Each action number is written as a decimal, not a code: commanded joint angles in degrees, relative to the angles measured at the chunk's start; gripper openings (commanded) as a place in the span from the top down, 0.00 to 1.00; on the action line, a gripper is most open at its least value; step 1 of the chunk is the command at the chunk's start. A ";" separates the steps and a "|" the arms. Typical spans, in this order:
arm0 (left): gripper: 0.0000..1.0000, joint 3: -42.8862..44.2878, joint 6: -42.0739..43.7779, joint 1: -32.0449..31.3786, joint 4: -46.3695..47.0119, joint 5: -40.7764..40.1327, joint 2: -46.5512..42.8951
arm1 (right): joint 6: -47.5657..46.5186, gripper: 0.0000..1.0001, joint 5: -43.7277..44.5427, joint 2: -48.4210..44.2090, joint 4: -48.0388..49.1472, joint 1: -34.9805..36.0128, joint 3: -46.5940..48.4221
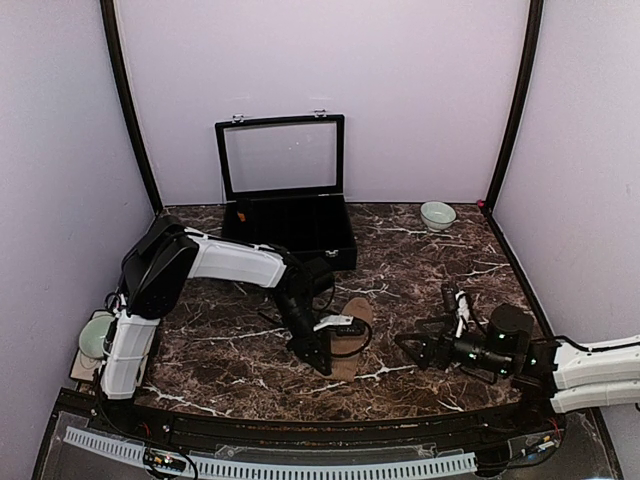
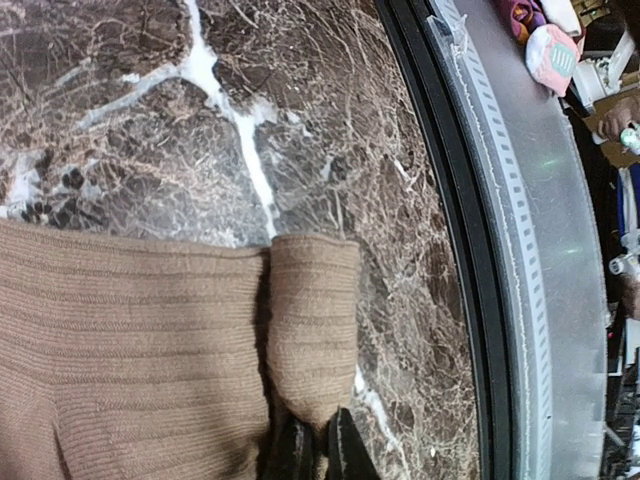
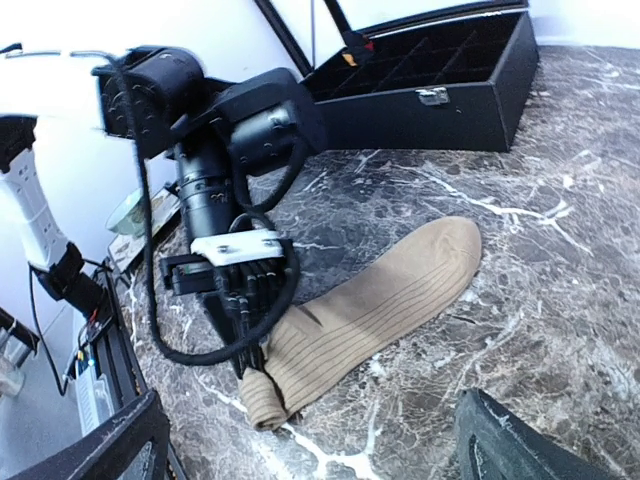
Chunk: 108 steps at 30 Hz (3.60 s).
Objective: Roll the socks
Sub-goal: Roll the sock at the center of the board.
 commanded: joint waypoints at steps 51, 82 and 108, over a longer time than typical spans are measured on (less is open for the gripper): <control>0.71 6.63 -6.93 3.74 -13.05 -15.19 15.41 | -39.21 0.93 5.06 51.82 -3.24 17.07 27.27; 0.16 -8.09 -1.98 4.18 -1.85 -12.50 0.57 | -37.50 0.94 9.34 44.48 -6.93 21.40 29.76; 0.12 -6.19 0.21 4.18 -5.22 -13.56 5.85 | -40.16 0.86 12.86 59.91 6.79 15.60 33.51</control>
